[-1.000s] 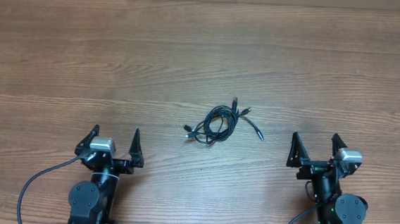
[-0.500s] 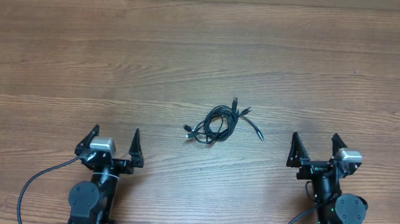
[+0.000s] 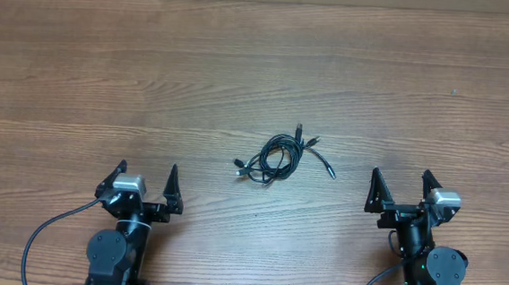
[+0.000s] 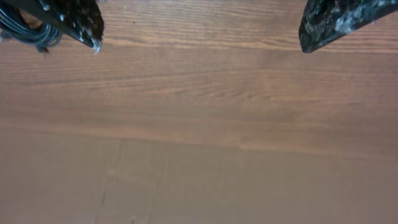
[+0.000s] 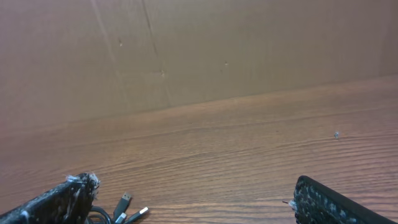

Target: Untangle cables

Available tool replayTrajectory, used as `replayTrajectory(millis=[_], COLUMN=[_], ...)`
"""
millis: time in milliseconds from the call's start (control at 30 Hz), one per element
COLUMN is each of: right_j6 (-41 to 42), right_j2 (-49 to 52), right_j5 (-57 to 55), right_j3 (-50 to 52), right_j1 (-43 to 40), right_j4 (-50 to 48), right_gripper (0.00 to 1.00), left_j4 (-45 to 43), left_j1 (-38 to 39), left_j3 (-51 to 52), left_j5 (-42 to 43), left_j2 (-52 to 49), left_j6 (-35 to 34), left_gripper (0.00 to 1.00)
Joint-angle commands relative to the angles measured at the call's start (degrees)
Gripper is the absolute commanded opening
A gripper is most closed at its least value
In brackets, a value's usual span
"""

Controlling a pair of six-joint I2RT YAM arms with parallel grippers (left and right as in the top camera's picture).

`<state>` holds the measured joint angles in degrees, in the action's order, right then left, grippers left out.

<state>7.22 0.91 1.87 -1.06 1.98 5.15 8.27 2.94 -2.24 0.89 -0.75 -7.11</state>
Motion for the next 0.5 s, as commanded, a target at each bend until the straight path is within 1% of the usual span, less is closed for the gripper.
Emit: replayTrajectory(millis=[0,100,233,467], right_j6=[-0.22,-0.22,-0.22,-0.22], right_j2=[-0.2,-0.2,-0.2,-0.2], right_j5=[-0.74,-0.74,-0.74,-0.74], right_j3=[0.57,0.57,0.57,0.57], right_j1=[0.33,0.33,0.33,0.33], right_j4=[-0.33,-0.33,-0.33,-0.33], right_gripper=[1.0,1.0,1.0,1.0], left_j4=[3.39,5.29,5.64,5.64], left_j1=[-0.35,-0.35,-0.35,-0.35], left_j3=[-3.45,-5.57,-8.37,-14.82], left_j5=[0.0,0.02,0.02,0.33], left_j2=[0.35,-0.61,-4.17,-14.99], left_j6=[-0.79,-0.79,-0.81,-0.83], left_gripper=[1.0,1.0,1.0,1.0])
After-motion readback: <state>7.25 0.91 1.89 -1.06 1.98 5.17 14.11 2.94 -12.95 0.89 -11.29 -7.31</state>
